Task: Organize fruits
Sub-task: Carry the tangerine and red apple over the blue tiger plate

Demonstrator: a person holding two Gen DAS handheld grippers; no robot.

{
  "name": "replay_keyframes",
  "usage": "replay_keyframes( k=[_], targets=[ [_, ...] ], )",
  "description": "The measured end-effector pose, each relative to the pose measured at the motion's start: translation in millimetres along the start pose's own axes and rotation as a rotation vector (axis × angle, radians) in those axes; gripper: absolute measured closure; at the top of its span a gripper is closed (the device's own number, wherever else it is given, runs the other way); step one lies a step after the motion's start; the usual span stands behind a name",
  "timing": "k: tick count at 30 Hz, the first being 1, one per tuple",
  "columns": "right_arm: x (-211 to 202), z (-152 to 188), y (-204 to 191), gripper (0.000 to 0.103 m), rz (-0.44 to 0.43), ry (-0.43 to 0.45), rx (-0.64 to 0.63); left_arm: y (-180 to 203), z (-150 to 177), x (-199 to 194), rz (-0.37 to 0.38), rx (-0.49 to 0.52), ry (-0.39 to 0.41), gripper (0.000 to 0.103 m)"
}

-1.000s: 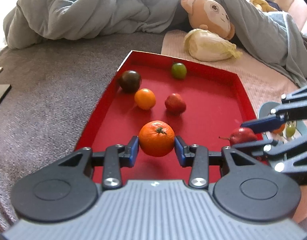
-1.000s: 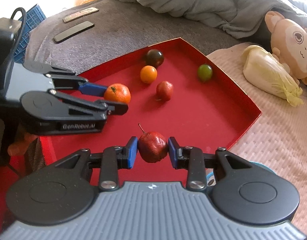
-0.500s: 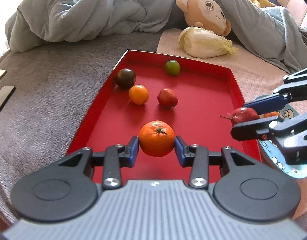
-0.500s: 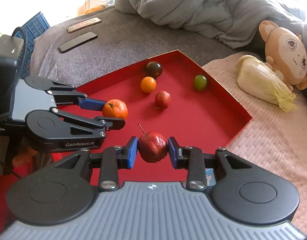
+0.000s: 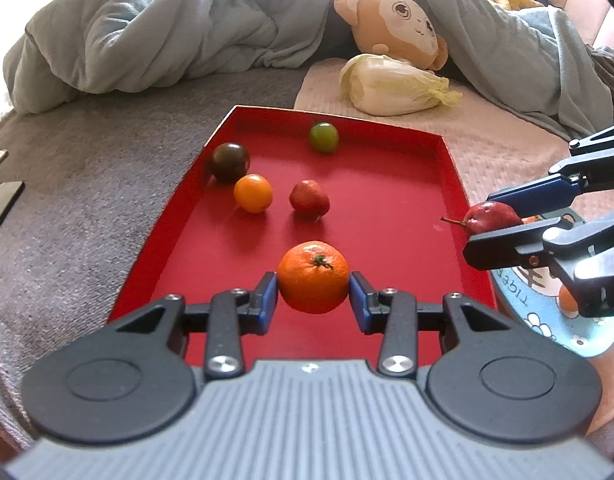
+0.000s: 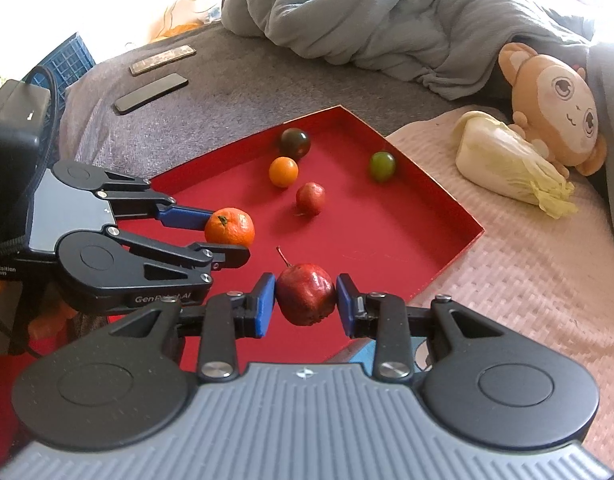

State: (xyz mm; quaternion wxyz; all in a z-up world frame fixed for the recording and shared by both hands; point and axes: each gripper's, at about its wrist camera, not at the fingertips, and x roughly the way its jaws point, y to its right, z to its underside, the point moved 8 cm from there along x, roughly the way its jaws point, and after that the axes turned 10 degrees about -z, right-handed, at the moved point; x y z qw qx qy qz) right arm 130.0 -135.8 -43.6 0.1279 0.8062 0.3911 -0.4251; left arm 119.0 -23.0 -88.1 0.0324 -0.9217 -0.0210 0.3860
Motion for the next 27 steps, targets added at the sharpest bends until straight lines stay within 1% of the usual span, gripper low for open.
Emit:
replay_keyframes(
  k=[27],
  targets=[
    [-40, 22, 22, 0.065, 0.048, 0.04, 0.05, 49, -9, -20, 0.042, 0.084, 0.042, 0.061]
  ],
)
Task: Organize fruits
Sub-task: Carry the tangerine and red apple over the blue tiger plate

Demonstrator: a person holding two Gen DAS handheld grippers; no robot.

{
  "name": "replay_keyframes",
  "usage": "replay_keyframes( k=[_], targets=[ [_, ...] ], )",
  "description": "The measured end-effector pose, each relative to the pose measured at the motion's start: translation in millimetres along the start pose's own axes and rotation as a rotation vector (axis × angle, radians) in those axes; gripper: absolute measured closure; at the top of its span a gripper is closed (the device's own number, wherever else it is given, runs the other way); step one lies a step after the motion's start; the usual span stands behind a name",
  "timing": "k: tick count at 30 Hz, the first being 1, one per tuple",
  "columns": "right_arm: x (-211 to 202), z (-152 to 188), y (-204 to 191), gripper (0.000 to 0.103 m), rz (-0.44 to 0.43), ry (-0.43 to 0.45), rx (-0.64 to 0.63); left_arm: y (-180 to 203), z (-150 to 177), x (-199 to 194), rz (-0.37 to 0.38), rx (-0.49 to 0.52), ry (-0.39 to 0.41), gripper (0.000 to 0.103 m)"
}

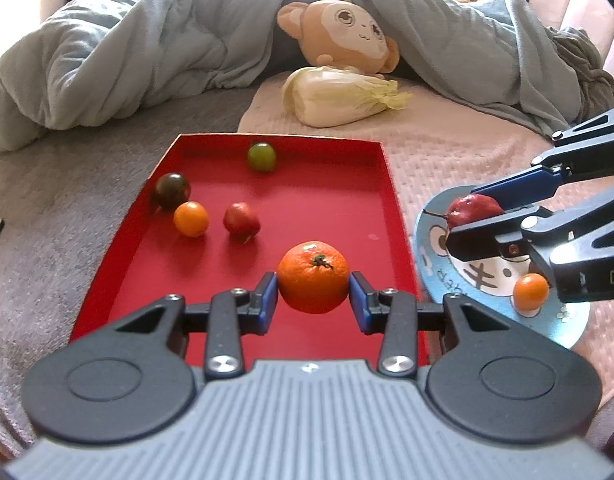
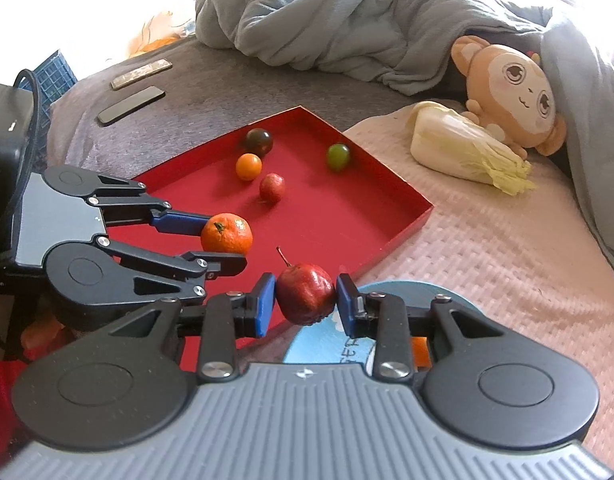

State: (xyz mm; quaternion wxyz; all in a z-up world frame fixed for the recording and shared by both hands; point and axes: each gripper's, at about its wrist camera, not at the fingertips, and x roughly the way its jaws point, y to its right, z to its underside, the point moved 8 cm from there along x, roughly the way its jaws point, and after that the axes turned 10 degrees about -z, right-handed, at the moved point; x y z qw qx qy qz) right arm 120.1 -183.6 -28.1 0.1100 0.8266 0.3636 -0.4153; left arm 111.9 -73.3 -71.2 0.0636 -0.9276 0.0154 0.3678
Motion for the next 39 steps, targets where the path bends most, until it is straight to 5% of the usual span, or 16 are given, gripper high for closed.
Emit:
replay_keyframes(
  k=[39],
  targets=[
    [-44, 54, 46, 0.065, 0.069, 0.005, 0.103, 86, -10, -1, 0.104, 0.116, 0.022, 0.061]
  ],
)
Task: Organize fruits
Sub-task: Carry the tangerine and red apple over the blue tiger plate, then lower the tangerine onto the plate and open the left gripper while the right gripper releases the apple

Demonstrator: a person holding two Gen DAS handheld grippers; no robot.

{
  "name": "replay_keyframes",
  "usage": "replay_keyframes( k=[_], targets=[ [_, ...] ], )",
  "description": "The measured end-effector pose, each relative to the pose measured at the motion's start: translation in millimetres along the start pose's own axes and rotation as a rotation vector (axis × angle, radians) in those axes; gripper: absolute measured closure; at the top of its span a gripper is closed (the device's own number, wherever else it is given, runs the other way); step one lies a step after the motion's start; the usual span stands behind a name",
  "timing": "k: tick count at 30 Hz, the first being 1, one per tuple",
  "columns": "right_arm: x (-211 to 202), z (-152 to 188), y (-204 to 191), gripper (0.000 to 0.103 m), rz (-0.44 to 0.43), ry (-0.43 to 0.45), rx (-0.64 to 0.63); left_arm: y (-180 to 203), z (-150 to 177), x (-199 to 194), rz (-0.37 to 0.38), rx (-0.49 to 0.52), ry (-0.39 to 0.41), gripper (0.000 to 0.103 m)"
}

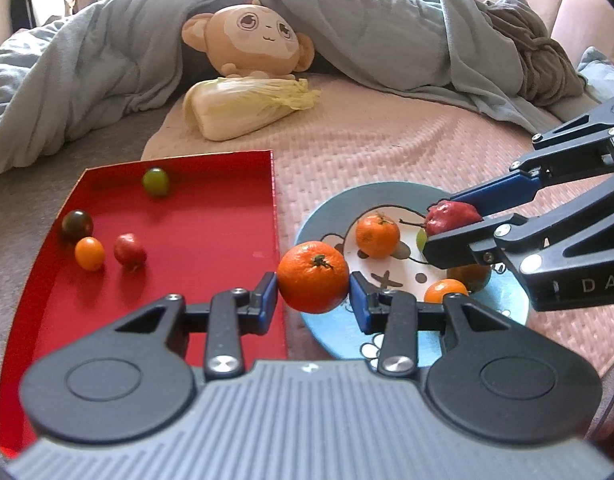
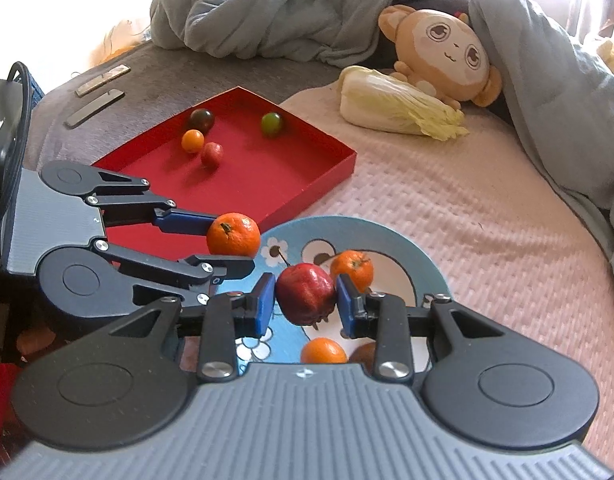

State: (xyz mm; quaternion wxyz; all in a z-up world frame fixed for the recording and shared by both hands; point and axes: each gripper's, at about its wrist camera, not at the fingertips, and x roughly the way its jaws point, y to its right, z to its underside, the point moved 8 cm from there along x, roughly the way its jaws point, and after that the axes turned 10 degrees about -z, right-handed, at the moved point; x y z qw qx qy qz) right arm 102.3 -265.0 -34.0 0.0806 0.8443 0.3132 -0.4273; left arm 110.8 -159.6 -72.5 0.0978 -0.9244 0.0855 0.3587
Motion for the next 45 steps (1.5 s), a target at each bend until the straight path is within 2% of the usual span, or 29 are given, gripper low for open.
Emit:
replay_keyframes(
  k=[20, 30, 45],
  targets=[
    [-12, 18, 19, 0.065, 0.02, -0.001, 0.041, 19, -14, 8, 0.015, 0.029, 0.008, 0.061],
    [-11, 27, 28, 0.065, 0.039, -0.029, 0.061, 28, -26, 22, 0.022, 0.034, 0.006, 0.061],
    [-6, 41, 34, 0.064, 0.042, -0.08, 0.065, 64, -44, 44, 0.042, 0.065, 0.001, 0.061]
  ],
)
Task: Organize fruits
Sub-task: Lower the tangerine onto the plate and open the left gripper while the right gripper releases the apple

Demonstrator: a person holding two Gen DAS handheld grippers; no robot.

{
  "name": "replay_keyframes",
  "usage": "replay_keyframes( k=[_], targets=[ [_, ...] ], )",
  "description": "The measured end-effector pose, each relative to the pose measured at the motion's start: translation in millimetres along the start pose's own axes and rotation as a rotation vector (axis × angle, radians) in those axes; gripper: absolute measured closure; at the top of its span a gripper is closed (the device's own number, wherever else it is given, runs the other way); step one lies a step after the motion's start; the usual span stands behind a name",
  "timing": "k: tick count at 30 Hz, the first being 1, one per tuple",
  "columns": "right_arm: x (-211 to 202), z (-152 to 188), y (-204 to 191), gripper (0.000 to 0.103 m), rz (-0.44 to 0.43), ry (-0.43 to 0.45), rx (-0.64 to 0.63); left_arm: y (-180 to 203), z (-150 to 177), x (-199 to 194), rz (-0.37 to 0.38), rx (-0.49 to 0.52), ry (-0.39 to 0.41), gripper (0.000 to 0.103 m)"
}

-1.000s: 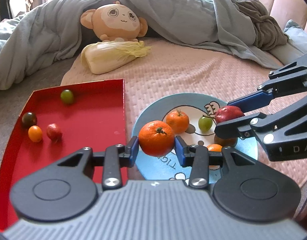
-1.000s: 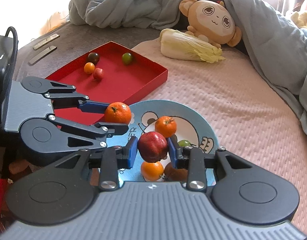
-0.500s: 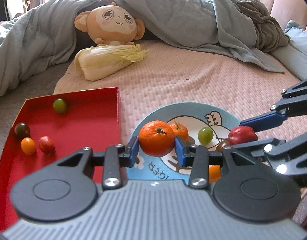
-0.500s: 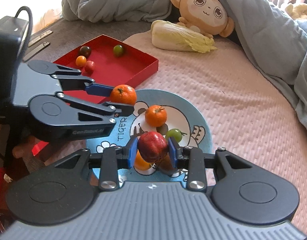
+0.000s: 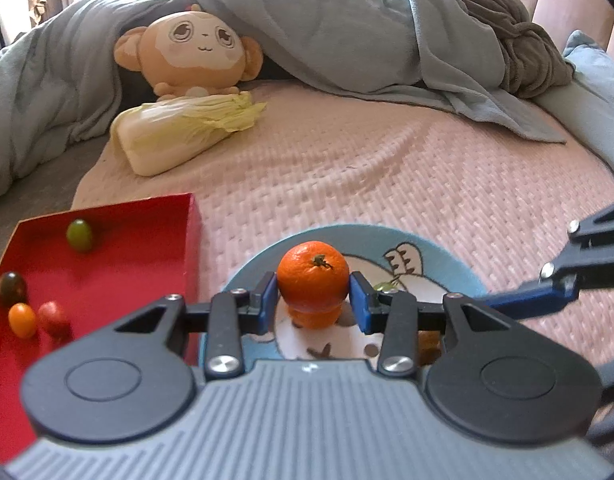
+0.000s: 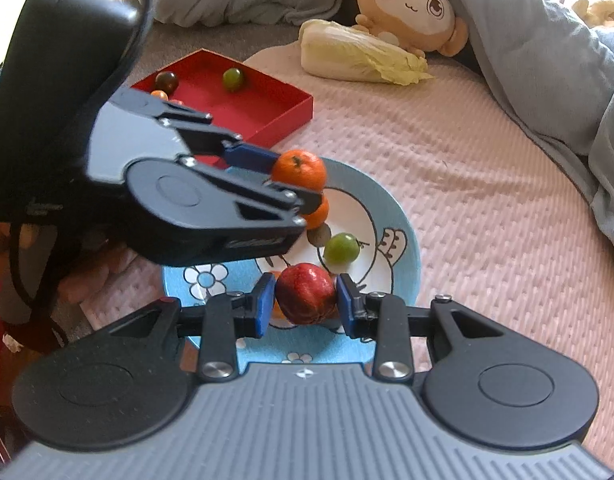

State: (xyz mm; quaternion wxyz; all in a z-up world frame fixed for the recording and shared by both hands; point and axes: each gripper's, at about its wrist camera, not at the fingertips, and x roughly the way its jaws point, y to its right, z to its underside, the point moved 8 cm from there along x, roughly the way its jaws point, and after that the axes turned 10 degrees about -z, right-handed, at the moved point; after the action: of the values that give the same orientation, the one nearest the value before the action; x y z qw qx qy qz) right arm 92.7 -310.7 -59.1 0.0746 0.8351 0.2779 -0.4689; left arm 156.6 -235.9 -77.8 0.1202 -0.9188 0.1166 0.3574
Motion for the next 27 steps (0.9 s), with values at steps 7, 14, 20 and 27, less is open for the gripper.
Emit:
replay_keyframes(
  k=[7, 14, 20, 27],
  targets=[
    [3, 2, 0, 0.064, -0.003, -0.006, 0.001, 12, -4, 7, 0.005, 0.029, 0.0, 0.06],
    [6, 1, 0, 0.064, -0.009, -0.011, -0.006, 13, -1, 10, 0.007, 0.026, -0.016, 0.06],
    [8, 1, -2, 0.064, -0.013, -0.015, -0.014, 11, -2, 8, 0.018, 0.015, -0.012, 0.054],
    [10, 1, -1, 0.064, -0.012, -0.017, -0.014, 12, -3, 5, 0.026, 0.012, -0.014, 0.054]
  ],
)
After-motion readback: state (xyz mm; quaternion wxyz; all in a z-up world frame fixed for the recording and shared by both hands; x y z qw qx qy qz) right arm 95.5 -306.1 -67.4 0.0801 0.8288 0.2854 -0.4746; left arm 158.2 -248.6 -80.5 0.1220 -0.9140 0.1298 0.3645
